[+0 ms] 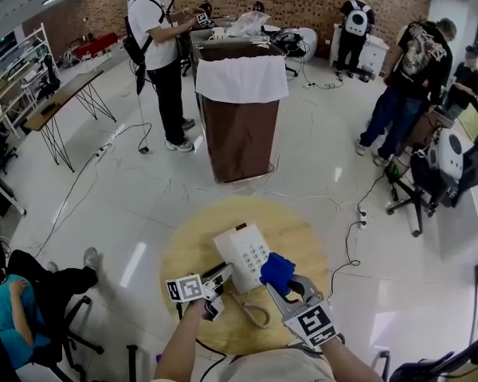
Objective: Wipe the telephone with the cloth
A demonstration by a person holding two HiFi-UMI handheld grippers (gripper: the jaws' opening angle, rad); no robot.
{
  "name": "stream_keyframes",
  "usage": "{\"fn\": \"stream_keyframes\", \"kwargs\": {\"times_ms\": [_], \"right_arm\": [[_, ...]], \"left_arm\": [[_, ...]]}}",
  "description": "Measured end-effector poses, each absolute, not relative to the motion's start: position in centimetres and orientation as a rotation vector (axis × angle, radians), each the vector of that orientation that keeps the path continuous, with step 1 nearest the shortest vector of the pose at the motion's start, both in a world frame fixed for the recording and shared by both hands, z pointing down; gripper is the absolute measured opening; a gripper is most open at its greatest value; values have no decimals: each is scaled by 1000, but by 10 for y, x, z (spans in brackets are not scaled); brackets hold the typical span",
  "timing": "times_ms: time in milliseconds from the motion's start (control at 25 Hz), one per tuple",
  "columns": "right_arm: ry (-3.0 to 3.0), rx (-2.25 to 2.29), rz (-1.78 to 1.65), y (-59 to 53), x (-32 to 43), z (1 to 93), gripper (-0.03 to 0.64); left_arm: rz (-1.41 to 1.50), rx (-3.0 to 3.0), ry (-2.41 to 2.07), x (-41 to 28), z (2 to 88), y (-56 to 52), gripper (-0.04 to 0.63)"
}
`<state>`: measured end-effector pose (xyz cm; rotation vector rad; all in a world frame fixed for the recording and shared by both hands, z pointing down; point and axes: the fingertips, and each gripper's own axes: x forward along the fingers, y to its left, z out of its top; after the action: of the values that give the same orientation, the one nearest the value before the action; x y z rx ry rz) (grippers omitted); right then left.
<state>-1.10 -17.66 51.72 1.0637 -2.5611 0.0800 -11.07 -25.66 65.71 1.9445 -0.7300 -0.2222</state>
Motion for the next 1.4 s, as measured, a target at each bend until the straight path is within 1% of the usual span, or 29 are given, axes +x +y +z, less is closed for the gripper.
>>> {"fn": "stream_keyframes", "kwargs": {"times_ms": [160, 240, 400, 600, 880, 1200, 1400], "right_arm": [[-2556, 1061, 88, -177, -10, 521, 71], [-2556, 1060, 94, -178, -10, 523, 71], [-2552, 1060, 100, -183, -9, 524, 71], [-2561, 1050, 101, -179, -11, 524, 71], [-2606, 1044, 68, -179, -17, 512, 71], [-2682, 1031, -17, -182, -27, 480, 71], [-2735, 1024, -85, -181, -32, 444, 71]], "left_arm": [[-198, 1953, -674, -102, 658, -259, 150], [-199, 1937, -648, -101, 662, -259, 114], [-249, 1885, -600, -102, 663, -262, 90], [-239, 1893, -605, -99, 658, -255, 80], [-229, 1972, -611, -86, 629, -244, 75], [-276, 2062, -628, -80, 586, -228, 75], [-295, 2179, -650, -75, 540, -217, 76]]}}
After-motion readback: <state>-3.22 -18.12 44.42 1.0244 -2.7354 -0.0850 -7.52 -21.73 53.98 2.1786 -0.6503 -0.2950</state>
